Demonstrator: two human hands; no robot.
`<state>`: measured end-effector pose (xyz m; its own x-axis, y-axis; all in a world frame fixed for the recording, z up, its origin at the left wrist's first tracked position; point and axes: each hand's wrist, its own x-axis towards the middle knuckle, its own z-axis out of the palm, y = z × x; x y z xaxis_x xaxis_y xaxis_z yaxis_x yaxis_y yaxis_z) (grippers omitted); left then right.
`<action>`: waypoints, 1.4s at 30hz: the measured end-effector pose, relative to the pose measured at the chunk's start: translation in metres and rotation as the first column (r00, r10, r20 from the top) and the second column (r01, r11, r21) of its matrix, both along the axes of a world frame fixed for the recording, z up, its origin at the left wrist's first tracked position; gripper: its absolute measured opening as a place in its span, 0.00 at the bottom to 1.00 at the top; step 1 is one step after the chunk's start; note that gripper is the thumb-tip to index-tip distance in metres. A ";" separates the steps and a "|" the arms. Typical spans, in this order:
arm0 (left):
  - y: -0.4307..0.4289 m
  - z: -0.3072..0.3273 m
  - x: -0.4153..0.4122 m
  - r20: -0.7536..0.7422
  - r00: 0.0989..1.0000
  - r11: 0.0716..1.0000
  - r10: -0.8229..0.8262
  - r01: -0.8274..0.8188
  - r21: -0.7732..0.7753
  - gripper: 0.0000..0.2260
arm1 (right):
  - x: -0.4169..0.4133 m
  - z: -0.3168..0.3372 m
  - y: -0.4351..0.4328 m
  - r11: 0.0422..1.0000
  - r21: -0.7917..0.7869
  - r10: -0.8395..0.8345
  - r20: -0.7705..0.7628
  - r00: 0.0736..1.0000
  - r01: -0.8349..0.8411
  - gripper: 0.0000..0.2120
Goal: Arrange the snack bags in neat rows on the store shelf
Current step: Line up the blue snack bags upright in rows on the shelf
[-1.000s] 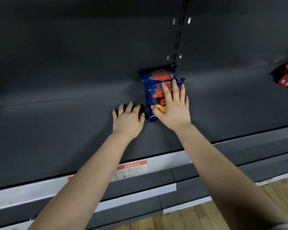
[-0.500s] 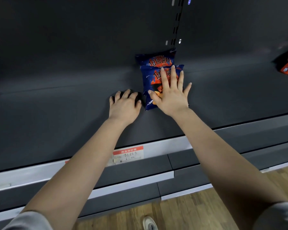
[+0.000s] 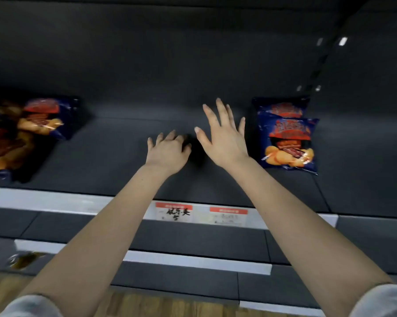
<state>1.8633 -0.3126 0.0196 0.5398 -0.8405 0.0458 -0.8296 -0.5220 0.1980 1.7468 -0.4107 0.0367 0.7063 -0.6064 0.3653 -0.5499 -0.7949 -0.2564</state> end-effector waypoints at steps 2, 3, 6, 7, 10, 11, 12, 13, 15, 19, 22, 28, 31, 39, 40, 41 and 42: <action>0.030 0.000 0.023 -0.010 0.995 0.995 0.103 -0.103 0.004 0.20 | 0.025 -0.002 0.017 0.998 0.005 0.067 -0.031 0.997 -0.067 0.29; 0.046 0.000 0.034 -0.013 0.988 0.988 0.151 -0.151 0.005 0.20 | 0.037 -0.002 0.025 0.995 0.006 0.100 -0.040 0.994 -0.100 0.28; 0.092 0.000 0.059 -0.009 0.960 0.960 0.281 -0.281 0.017 0.21 | 0.076 -0.001 0.055 0.978 0.012 0.207 -0.050 0.977 -0.206 0.28; 0.106 0.000 0.065 -0.009 0.947 0.947 0.321 -0.321 0.024 0.21 | 0.088 -0.001 0.066 0.970 0.013 0.245 -0.050 0.968 -0.244 0.28; 0.146 0.000 0.082 -0.008 0.902 0.902 0.432 -0.431 0.021 0.20 | 0.123 -0.001 0.101 0.933 0.011 0.359 -0.061 0.932 -0.359 0.28; 0.159 0.000 0.086 -0.001 0.888 0.888 0.461 -0.461 0.011 0.20 | 0.133 -0.002 0.112 0.919 0.010 0.393 -0.070 0.917 -0.393 0.28; 0.173 0.001 0.090 0.008 0.873 0.873 0.488 -0.488 -0.002 0.19 | 0.143 -0.004 0.123 0.904 0.009 0.427 -0.081 0.901 -0.427 0.28; 0.187 0.002 0.093 0.016 0.857 0.857 0.515 -0.515 -0.013 0.19 | 0.154 -0.005 0.134 0.887 0.008 0.459 -0.093 0.883 -0.461 0.28; 0.215 0.004 0.099 0.025 0.819 0.820 0.573 -0.572 -0.032 0.20 | 0.174 -0.009 0.156 0.852 0.013 0.522 -0.110 0.846 -0.524 0.28; 0.270 0.004 0.110 0.056 0.722 0.724 0.690 -0.690 -0.024 0.21 | 0.211 -0.011 0.201 0.765 0.046 0.643 -0.100 0.759 -0.642 0.28; 0.295 0.003 0.115 0.028 0.665 0.666 0.746 -0.746 -0.011 0.22 | 0.233 -0.013 0.233 0.707 0.039 0.707 -0.083 0.702 -0.707 0.27; 0.306 -0.004 0.130 0.022 0.647 0.648 0.762 -0.762 -0.028 0.22 | 0.265 -0.016 0.260 0.673 0.003 0.737 -0.075 0.671 -0.739 0.28; 0.305 -0.007 0.140 0.000 0.653 0.652 0.757 -0.756 -0.048 0.21 | 0.284 -0.013 0.256 0.701 -0.018 0.711 -0.067 0.700 -0.713 0.32; 0.304 -0.004 0.173 -0.010 0.700 0.698 0.714 -0.714 -0.051 0.20 | 0.330 -0.014 0.252 0.784 0.124 0.619 -0.087 0.780 -0.608 0.52; 0.305 -0.003 0.177 -0.011 0.709 0.707 0.706 -0.705 -0.049 0.20 | 0.334 -0.015 0.253 0.786 0.155 0.616 -0.104 0.781 -0.599 0.52; 0.307 -0.003 0.182 -0.012 0.715 0.714 0.699 -0.699 -0.046 0.19 | 0.336 -0.017 0.255 0.788 0.185 0.611 -0.124 0.782 -0.587 0.53; 0.309 -0.004 0.186 -0.016 0.717 0.716 0.696 -0.696 -0.046 0.19 | 0.338 -0.020 0.257 0.792 0.203 0.606 -0.143 0.783 -0.576 0.53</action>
<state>2.0494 -0.0035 0.0160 0.9716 -0.2240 0.0758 -0.2357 -0.9431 0.2347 2.0847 -0.1541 0.0169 0.9883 -0.0804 0.1299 -0.0332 -0.9432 -0.3306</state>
